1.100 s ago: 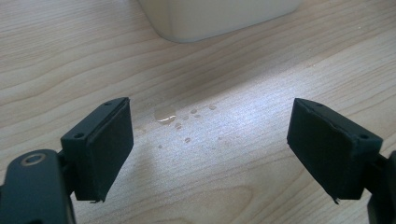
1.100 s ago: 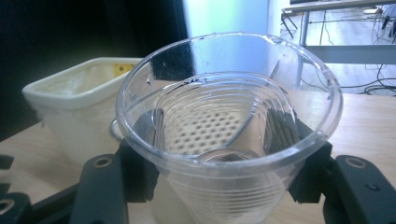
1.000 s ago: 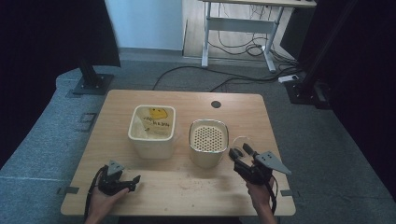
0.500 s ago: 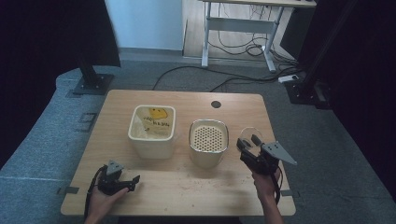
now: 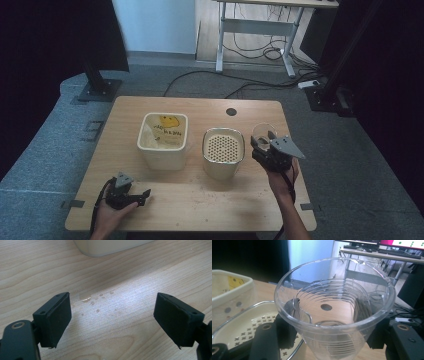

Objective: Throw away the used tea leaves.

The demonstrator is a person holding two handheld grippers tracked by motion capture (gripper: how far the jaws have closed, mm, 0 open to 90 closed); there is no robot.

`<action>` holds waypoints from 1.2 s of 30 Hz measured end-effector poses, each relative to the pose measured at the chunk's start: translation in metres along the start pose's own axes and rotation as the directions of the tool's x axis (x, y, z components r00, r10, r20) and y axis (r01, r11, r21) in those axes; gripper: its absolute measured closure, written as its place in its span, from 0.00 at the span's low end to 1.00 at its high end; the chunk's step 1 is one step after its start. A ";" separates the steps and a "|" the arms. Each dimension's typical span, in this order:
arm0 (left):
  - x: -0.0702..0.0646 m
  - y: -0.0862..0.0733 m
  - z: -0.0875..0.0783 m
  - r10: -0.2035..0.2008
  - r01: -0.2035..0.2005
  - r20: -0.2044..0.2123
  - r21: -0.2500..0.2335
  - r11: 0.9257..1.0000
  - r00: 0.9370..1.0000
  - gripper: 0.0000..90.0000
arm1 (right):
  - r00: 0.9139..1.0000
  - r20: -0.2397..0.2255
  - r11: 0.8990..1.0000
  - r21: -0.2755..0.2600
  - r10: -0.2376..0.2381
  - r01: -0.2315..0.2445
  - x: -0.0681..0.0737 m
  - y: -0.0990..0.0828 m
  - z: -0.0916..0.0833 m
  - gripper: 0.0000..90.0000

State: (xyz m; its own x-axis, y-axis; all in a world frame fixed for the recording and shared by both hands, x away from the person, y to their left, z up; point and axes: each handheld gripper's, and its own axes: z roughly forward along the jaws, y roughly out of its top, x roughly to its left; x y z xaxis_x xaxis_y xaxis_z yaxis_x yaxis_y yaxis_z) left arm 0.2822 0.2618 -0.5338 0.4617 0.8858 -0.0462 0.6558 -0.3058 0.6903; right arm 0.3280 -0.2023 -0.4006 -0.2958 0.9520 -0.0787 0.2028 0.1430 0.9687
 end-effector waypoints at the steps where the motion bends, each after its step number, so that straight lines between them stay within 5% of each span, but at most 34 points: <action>1: 0.000 0.000 0.000 0.001 -0.001 0.000 0.002 1.000 1.000 0.16 | 1.000 0.003 1.000 0.006 -0.010 0.010 0.001 0.001 0.001 0.43; 16: 0.001 -0.001 0.000 -0.003 0.003 0.003 0.003 1.000 1.000 0.16 | 0.991 0.029 0.989 0.072 -0.132 0.129 0.016 0.016 0.014 0.43; 20: 0.001 -0.001 0.000 -0.003 0.003 0.004 0.006 1.000 1.000 0.16 | 0.969 0.065 0.968 0.101 -0.237 0.229 0.024 0.017 0.020 0.43; 25: 0.001 -0.001 0.001 0.000 0.000 0.003 0.009 1.000 1.000 0.16 | 0.926 0.093 0.924 0.159 -0.366 0.349 0.036 0.021 0.031 0.42; 36: 0.002 -0.001 0.000 -0.004 0.004 0.005 0.011 1.000 1.000 0.16 | 0.915 0.072 0.909 0.170 -0.398 0.382 0.044 0.021 0.038 0.42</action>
State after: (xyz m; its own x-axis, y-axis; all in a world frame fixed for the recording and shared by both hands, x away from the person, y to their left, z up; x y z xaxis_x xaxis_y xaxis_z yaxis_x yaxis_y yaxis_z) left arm 0.2825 0.2643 -0.5350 0.4617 0.8855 -0.0526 0.6643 -0.3058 0.6821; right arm 0.3549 -0.1469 -0.3925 -0.2844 0.8334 -0.4739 0.2300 0.5391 0.8102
